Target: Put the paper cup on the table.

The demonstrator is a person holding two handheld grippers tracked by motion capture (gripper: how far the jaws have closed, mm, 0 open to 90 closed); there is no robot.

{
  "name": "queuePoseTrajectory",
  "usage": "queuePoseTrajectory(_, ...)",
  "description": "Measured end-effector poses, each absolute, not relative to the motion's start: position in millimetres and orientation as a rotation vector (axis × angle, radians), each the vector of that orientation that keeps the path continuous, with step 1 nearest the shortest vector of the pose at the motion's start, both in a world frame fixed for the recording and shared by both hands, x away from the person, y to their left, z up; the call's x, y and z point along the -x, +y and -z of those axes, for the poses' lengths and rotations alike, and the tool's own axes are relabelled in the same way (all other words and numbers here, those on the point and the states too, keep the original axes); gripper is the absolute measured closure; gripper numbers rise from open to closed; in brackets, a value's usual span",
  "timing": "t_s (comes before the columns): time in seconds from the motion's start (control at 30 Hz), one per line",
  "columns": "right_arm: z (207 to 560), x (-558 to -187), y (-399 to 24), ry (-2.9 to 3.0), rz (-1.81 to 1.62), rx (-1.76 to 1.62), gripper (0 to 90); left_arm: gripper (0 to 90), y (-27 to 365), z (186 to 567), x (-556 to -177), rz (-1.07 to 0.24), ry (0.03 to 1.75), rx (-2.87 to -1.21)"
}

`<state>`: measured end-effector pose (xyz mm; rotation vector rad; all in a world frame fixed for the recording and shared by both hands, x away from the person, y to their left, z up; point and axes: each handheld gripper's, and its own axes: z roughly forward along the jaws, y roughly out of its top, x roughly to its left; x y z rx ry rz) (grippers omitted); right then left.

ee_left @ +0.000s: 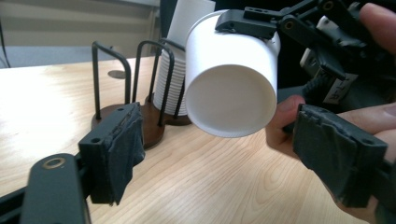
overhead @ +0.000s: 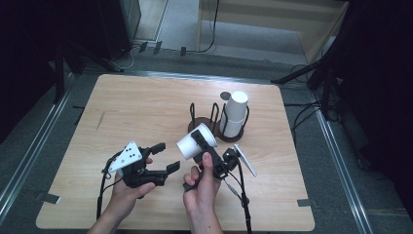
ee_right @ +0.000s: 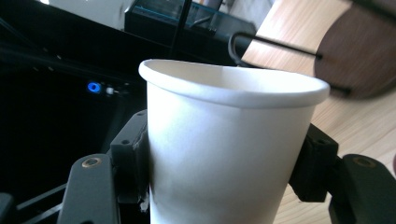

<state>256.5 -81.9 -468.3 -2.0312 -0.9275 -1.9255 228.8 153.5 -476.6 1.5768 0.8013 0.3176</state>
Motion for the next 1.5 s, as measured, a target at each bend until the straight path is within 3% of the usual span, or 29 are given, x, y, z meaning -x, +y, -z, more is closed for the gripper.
queuePoseTrajectory(0.93, 445.8, -243.0, -88.8, -1.816, 2.270, 2.146, 33.9, 13.8, 159.8, 476.8, -232.6, -0.281, 0.853, -1.578)
queuePoseTrajectory(1.5, 448.2, -242.5, -107.6, -2.221, 2.466, 1.919, 33.4, 13.0, 170.2, 480.7, -237.2, -0.289, 0.907, -1.567)
